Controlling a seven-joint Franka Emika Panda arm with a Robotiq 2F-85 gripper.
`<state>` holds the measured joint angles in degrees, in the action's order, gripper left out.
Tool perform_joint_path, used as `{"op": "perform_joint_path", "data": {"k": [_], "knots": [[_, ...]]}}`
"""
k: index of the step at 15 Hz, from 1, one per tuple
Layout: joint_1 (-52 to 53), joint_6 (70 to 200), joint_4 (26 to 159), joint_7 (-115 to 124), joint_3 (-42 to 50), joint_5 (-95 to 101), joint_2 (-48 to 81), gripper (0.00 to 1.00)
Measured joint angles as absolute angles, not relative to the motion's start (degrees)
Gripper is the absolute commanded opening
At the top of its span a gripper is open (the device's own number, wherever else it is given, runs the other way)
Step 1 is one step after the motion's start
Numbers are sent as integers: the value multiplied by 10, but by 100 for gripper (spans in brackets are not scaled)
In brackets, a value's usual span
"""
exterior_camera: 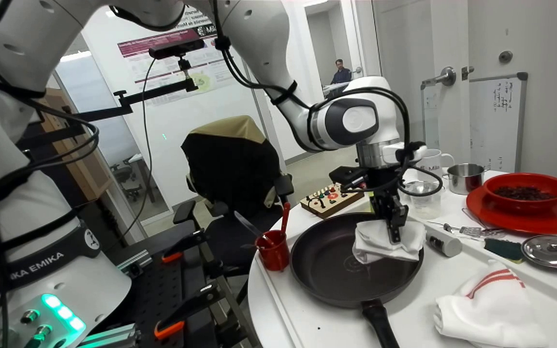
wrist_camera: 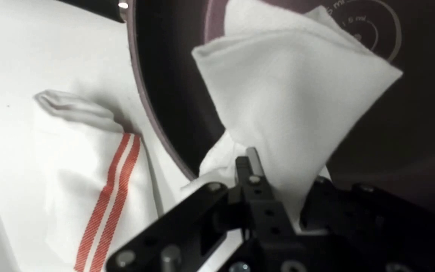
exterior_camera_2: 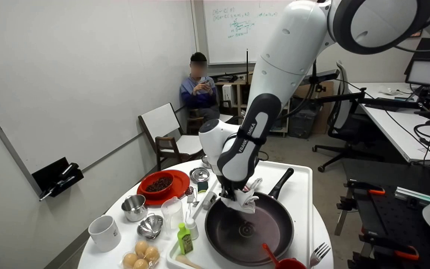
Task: Wipe the pan with the white cloth
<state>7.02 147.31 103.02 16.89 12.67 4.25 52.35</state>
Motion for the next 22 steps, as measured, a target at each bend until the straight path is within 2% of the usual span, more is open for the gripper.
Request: {"op": "perform_joint_path", "data": {"k": [9,22], "knots": [[-6,1413,1001,214,128,-10,472,9],[-97,1347,881,360,147,-75,544,9]]}}
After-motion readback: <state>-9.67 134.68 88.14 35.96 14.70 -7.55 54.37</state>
